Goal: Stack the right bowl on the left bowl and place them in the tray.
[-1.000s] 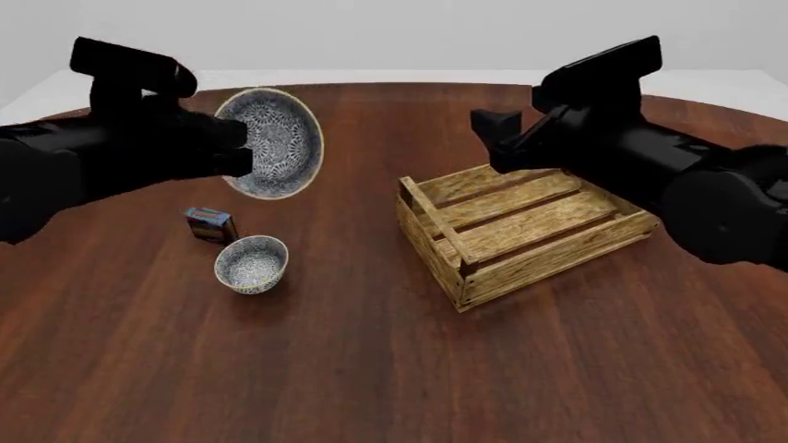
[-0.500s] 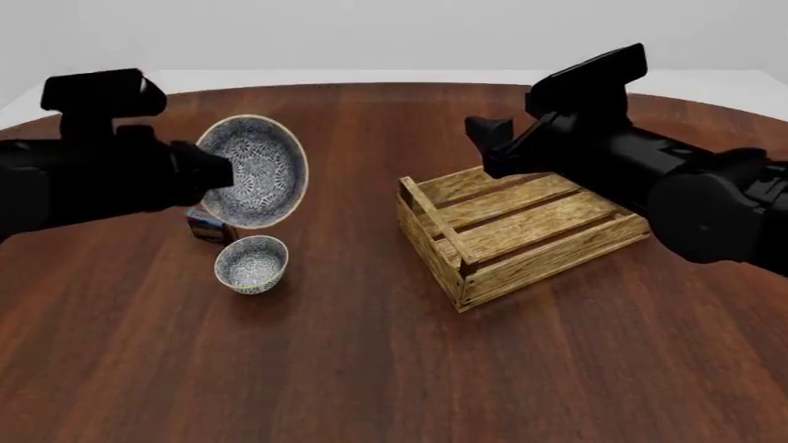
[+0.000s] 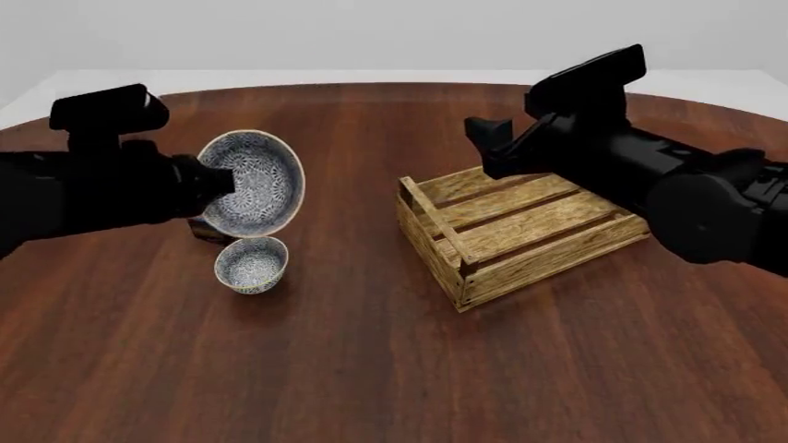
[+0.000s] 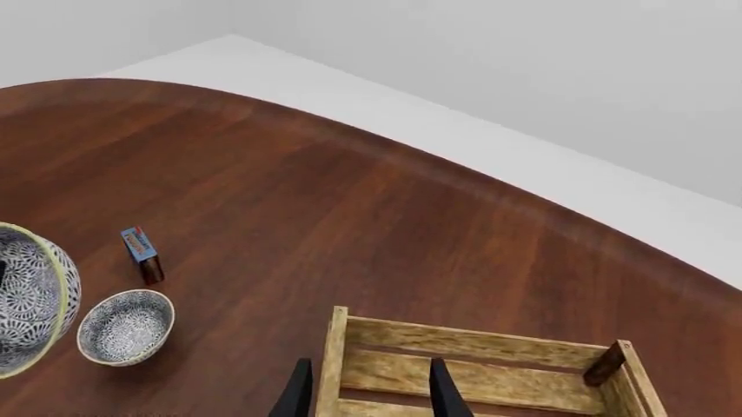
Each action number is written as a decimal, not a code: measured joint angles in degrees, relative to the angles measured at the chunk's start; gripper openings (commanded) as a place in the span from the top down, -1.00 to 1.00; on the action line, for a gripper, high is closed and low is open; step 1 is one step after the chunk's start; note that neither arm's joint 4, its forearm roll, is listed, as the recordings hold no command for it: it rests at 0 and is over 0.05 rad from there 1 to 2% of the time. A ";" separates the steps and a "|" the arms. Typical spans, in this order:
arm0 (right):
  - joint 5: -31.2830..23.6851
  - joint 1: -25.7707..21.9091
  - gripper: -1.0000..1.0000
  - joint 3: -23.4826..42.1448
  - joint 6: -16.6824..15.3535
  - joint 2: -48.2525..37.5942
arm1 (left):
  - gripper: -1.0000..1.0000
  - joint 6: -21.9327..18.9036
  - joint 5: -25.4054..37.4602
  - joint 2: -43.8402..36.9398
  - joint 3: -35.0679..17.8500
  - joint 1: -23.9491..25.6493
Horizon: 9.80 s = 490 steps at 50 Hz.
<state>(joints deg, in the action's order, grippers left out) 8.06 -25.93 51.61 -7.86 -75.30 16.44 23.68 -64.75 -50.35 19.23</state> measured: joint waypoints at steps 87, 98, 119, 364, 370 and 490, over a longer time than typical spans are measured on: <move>-0.06 0.04 -1.00 0.36 -0.06 -0.69 | 1.00 5.08 -15.73 -24.94 2.87 -11.85; 0.01 -0.01 -1.00 0.33 -0.11 -0.82 | 1.00 6.04 -17.94 -26.72 3.97 -12.03; -0.05 -0.05 -1.00 0.39 -0.20 -0.91 | 1.00 6.88 -20.38 -28.56 5.71 -12.17; -2.14 0.67 -1.00 -1.92 0.95 6.64 | 1.00 -15.83 -2.41 -33.10 -14.68 -4.52; -2.44 0.97 -1.00 -2.16 1.02 7.41 | 1.00 -17.09 -0.02 -32.82 -17.54 -4.27; -1.26 15.04 -1.00 0.02 4.32 5.37 | 1.00 -19.49 21.94 -62.27 -77.62 17.55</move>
<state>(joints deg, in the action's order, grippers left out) 6.81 -10.89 51.63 -3.54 -69.93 -3.06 45.62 -127.01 -127.97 36.78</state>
